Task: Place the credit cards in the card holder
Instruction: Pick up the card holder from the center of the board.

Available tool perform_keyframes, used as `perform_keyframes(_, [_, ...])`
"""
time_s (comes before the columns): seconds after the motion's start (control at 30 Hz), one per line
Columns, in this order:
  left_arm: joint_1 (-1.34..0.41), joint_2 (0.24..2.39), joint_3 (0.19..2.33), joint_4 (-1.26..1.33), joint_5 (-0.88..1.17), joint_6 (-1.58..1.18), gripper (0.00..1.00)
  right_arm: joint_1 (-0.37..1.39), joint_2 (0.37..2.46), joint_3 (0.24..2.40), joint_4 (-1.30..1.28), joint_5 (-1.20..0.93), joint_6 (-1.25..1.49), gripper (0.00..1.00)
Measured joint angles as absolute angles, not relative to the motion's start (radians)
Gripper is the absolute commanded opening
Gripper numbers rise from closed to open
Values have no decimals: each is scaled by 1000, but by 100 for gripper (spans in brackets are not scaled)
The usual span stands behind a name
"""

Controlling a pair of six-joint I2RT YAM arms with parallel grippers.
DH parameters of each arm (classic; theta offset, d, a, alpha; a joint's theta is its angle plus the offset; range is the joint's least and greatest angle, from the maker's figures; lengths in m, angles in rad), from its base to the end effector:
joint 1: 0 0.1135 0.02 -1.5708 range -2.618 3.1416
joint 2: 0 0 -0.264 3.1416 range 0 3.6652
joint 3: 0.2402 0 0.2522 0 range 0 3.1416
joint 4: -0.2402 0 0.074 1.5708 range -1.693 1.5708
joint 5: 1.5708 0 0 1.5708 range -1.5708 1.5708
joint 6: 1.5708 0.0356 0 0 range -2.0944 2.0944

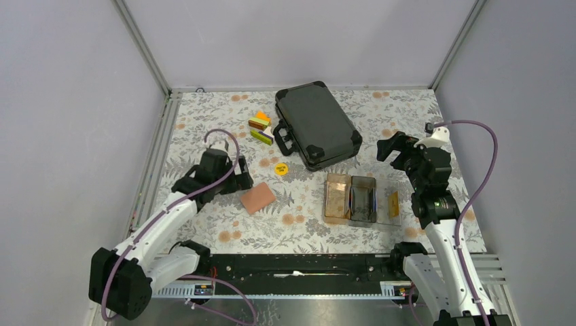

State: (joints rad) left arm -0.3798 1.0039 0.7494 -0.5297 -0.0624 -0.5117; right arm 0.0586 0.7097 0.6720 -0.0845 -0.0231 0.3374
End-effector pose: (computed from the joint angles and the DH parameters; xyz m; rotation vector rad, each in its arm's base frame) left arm 0.1939 -0.0750 0.2552 -0.1878 2.3749 -0.3591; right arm 0.1752 0.0111 0.3229 0.2194 1.6887 0.3156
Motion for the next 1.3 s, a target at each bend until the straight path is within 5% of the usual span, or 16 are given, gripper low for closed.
perform_keyframes(0.6, [-434,1074,447,-215,40,-722,99,59,736,672,-84,-49,337,99])
perform_keyframes(0.9, [-625,1087,420,-154,83,-808,99,59,742,672,-84,-56,337,99])
perform_keyframes(1.3, [-878,1203,674,-455,-348,-709,99,59,749,672,-85,-73,337,99])
